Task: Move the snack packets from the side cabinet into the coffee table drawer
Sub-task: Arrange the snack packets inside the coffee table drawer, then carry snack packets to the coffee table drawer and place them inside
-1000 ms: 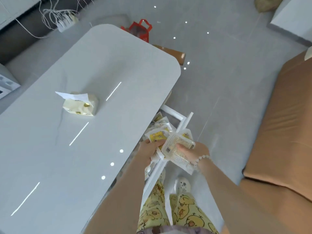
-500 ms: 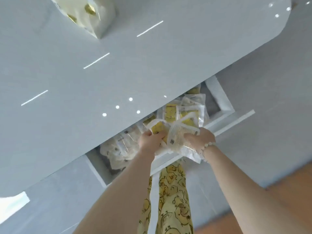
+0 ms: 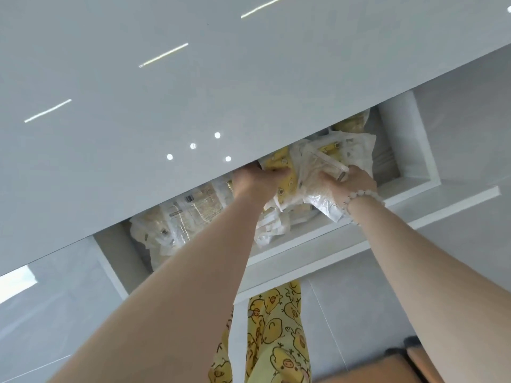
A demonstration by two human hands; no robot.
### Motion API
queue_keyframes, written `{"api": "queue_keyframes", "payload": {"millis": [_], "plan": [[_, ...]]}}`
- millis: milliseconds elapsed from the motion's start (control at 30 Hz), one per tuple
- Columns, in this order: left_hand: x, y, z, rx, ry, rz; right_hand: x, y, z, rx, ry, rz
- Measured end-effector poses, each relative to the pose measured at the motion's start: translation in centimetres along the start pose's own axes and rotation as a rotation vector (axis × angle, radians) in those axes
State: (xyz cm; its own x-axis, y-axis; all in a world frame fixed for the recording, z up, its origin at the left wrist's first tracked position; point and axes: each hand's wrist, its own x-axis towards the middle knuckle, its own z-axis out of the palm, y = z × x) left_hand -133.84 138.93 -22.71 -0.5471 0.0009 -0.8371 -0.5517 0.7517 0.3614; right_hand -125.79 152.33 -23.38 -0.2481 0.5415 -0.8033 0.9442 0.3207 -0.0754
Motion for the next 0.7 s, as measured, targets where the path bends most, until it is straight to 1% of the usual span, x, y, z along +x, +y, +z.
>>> {"api": "queue_keyframes", "payload": {"millis": [67, 167, 267, 400, 467, 600, 700], "plan": [[0.2, 0.1, 0.2, 0.045, 0.027, -0.012, 0.1, 0.2, 0.0, -0.045, 0.048, 0.0], [0.4, 0.1, 0.5, 0.071, 0.074, -0.079, 0.4, 0.1, -0.2, -0.101, 0.11, 0.036], [0.6, -0.1, 0.1, 0.16, 0.1, -0.127, 0.5, 0.0, -0.4, -0.156, 0.167, 0.062], [0.3, 0.2, -0.2, 0.379, 0.08, -0.097, 0.2, 0.2, -0.1, -0.252, 0.254, 0.017], [0.2, 0.4, 0.0, 0.432, 0.075, -0.087, -0.2, 0.0, 0.2, -0.271, 0.276, -0.007], [-1.0, 0.4, 0.7, 0.393, 0.122, -0.051, -1.6, 0.0, 0.2, -0.31, 0.257, -0.075], [-3.0, 0.1, 0.4, 0.279, 0.156, -0.084, -3.5, 0.3, -1.0, -0.348, 0.201, -0.115]]}}
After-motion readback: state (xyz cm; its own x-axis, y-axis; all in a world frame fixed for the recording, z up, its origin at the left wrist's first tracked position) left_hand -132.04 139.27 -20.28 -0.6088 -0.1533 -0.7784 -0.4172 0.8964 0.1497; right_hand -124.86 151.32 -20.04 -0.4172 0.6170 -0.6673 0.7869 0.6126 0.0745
